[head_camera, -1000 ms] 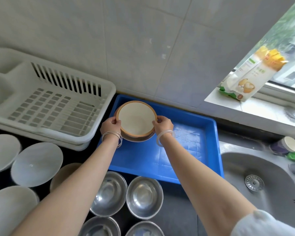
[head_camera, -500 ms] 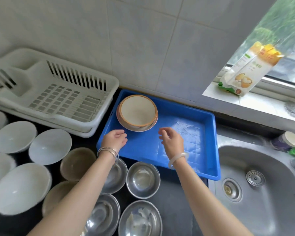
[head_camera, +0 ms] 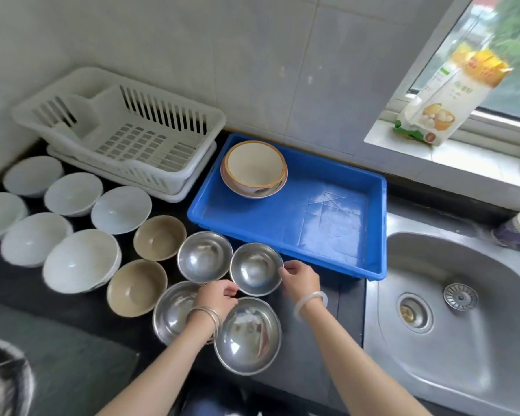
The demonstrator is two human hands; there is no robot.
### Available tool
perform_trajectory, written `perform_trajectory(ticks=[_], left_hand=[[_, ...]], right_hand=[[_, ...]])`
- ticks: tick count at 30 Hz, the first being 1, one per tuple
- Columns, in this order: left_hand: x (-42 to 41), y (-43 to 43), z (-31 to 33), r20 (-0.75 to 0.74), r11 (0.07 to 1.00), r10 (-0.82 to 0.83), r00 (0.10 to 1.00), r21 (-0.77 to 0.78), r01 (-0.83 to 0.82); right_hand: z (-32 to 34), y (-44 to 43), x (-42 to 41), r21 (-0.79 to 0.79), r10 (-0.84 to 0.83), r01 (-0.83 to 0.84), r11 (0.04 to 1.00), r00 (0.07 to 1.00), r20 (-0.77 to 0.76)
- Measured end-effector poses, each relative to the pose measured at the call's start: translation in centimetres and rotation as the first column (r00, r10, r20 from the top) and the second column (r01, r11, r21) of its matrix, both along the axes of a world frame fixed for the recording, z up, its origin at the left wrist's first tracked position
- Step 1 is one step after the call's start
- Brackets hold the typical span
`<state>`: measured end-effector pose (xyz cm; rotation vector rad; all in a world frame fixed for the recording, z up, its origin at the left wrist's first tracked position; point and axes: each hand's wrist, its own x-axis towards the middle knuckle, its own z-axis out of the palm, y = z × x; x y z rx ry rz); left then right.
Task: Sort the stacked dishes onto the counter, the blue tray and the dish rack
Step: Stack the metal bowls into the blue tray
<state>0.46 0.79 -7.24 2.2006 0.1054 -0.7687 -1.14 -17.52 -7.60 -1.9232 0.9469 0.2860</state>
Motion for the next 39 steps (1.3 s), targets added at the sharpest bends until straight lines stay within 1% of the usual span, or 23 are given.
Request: perform_trajectory(ticks=[3,5,10,14,16,20,23,27,31,33,35,39], left_hand=[[-0.3,-0.5,-0.2,0.05,0.987,-0.117,0.992,0.121,0.11],[-0.5,-0.8,-0.4,0.075,0.978,-0.144,0.987,0.164,0.13],[-1.0,-1.1,-0.6,0.116,0.973,-0.143,0.983,0.196,0.118],[-0.9,-1.1,-0.8,0.092,0.979,-0.121,0.988,0.175,0.104],[-0.7,-1.1,-0.9,0.078,0.985,-0.094,0.993,0.152,0.081],[0.3,-1.8,-0.8,0.108,0.995,-0.048,0.993,0.089,0.038],[1.5,-2.5,-0.6,0.117,0.999,-0.003,0.993,0.032,0.0],[2.4,-3.0,-0.7,0.039,0.992,0.106,0.994,-0.079,-0.102],[2.3,-2.6,-1.1,-0.162,0.929,0.256,0.953,-0.232,-0.288],[2.0,-2.5,-1.4,-0.257,0.894,0.291,0.922,-0.271,-0.357],[1.6,-2.5,-1.6,-0.298,0.885,0.292,0.909,-0.275,-0.375],[1.4,-2.4,-2.1,-0.323,0.901,0.248,0.913,-0.27,-0.34]], right_hand=[[0.0,0.1,0.5,0.068,-0.035,0.037,0.997,0.999,-0.022],[0.2,0.0,0.5,0.105,-0.058,0.061,0.993,0.998,-0.028],[1.5,-0.6,-0.5,0.013,-0.059,0.059,0.998,0.997,-0.042],[3.0,-1.6,-1.5,0.058,-0.089,0.092,0.994,0.995,-0.048],[3.5,-2.2,-1.9,0.074,-0.097,0.099,0.992,0.995,-0.028],[4.3,-3.4,-2.7,0.06,-0.115,0.111,0.992,0.991,0.067],[4.5,-3.8,-3.4,0.017,-0.086,0.084,0.996,0.992,0.095],[4.0,-3.4,-4.6,-0.094,-0.034,0.042,0.995,0.996,0.082],[3.0,-2.5,-4.9,-0.131,-0.005,0.01,0.991,0.999,0.04],[2.5,-2.1,-4.8,-0.126,-0.001,0.005,0.992,1.0,0.03],[2.0,-1.7,-4.8,-0.118,0.0,0.004,0.993,0.999,0.036],[1.3,-1.5,-5.0,-0.059,-0.064,0.068,0.996,0.996,0.066]])
